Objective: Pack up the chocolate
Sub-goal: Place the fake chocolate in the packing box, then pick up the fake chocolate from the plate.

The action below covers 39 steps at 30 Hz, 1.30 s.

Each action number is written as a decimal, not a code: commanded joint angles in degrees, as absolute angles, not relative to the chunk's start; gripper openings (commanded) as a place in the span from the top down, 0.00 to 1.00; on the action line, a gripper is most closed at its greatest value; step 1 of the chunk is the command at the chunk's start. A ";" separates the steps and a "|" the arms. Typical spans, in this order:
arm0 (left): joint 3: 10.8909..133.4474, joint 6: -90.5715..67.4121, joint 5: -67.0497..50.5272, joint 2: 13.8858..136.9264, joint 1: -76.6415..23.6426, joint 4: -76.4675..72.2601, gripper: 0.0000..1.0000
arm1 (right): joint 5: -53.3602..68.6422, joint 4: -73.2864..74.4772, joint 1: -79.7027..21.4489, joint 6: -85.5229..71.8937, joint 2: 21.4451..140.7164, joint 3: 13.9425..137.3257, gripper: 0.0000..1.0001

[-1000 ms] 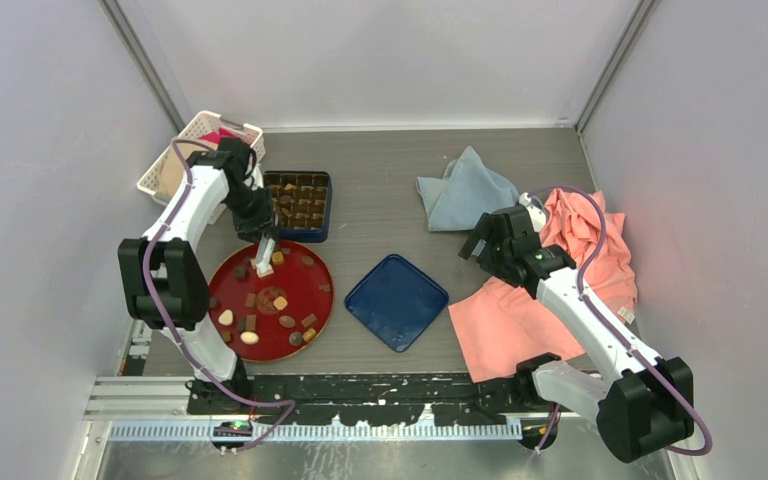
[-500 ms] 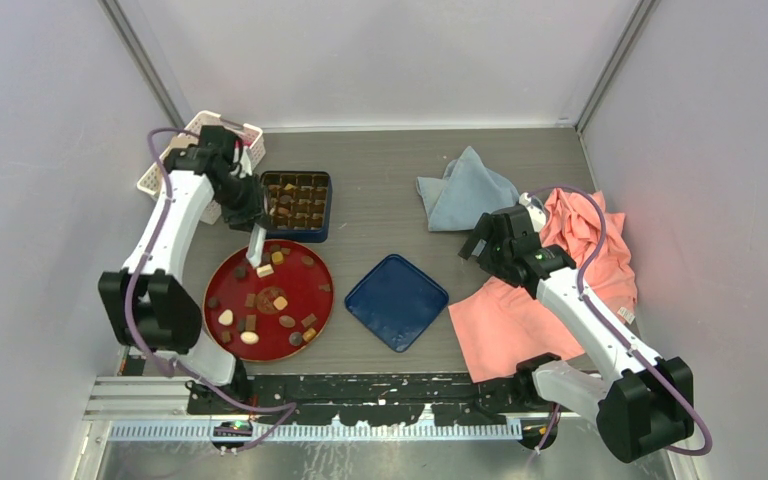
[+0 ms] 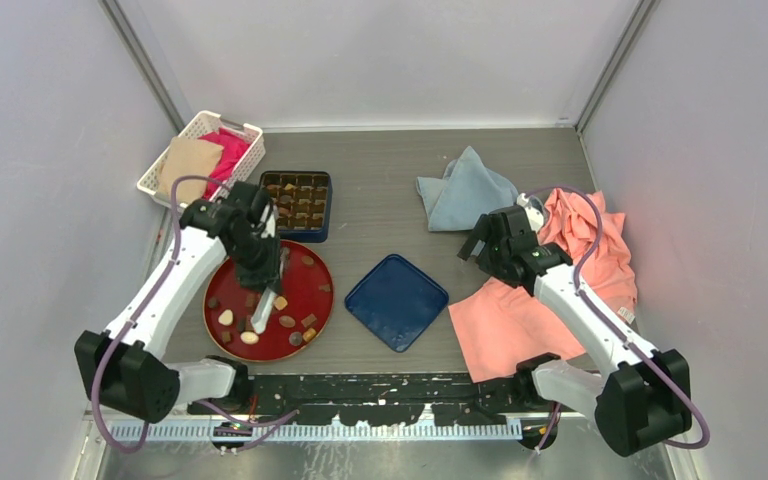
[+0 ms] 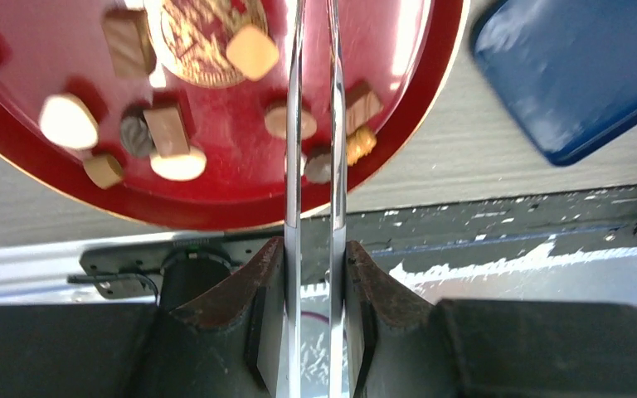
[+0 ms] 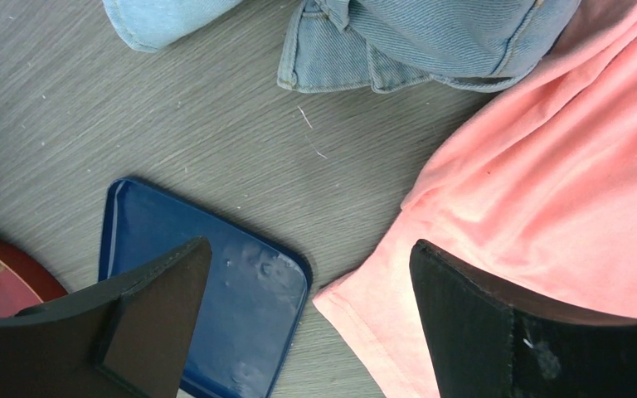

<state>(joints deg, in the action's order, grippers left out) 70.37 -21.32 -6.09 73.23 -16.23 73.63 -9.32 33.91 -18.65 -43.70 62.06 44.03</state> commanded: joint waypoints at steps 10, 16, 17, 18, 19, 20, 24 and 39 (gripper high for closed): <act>57.07 -33.04 -5.96 69.75 -20.83 61.77 0.74 | -9.64 32.95 -18.86 -42.15 64.00 47.38 0.05; 56.20 -34.77 -4.42 73.24 -22.90 56.84 0.68 | -9.98 33.08 -18.89 -42.43 64.20 47.23 0.05; 56.28 -34.88 -4.47 74.00 -23.12 56.22 0.67 | -9.94 32.97 -18.84 -42.49 64.35 47.20 0.05; 56.47 -34.89 -4.39 74.72 -23.38 55.91 0.67 | -9.93 32.87 -18.82 -42.53 64.52 47.21 0.05; 56.52 -34.89 -4.28 75.33 -23.81 55.55 0.66 | -10.00 32.87 -18.87 -42.57 64.69 47.31 0.05; 56.62 -34.94 -4.35 75.82 -24.08 55.28 0.65 | -10.12 32.87 -18.83 -42.54 64.69 47.34 0.05; 56.68 -35.25 -4.45 77.47 -24.89 54.64 0.63 | -10.30 32.76 -18.82 -42.30 65.09 47.59 0.05; 60.16 -37.68 -3.33 84.50 -26.84 53.66 0.61 | -10.41 31.97 -18.89 -42.49 66.80 48.25 0.05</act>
<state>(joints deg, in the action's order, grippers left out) 57.21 -36.23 -3.86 84.05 -26.22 55.29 -9.15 33.89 -18.65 -42.83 67.02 45.56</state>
